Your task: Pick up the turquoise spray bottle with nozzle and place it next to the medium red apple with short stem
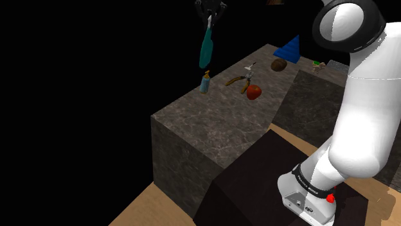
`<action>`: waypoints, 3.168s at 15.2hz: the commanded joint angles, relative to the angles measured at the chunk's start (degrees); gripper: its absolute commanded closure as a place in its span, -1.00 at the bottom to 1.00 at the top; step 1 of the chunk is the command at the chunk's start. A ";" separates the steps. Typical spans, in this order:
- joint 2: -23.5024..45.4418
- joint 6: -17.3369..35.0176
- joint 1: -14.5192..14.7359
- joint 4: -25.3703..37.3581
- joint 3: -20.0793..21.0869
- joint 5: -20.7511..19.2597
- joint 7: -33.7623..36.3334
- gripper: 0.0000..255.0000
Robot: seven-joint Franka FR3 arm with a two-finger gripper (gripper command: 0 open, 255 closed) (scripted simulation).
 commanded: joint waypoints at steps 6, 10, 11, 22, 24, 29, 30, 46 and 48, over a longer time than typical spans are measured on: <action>-4.88 7.22 -6.77 -11.19 -1.76 1.20 -6.80 1.00; -5.85 10.72 -10.33 -15.09 -3.12 1.69 -11.06 1.00; -5.90 11.49 -11.18 -15.77 -3.47 1.79 -12.14 1.00; -2.02 17.68 -20.05 -16.58 -7.13 2.81 -23.77 1.00; -0.49 18.32 -21.61 -15.42 -7.71 3.02 -25.83 1.00; 4.58 19.04 -25.50 -10.46 -8.99 3.62 -30.89 1.00; 5.84 19.00 -26.28 -9.05 -9.20 3.75 -31.89 1.00; 6.55 30.27 -26.70 -19.63 -9.29 3.46 -30.97 1.00; 6.86 31.61 -26.71 -20.67 -9.30 3.40 -30.81 1.00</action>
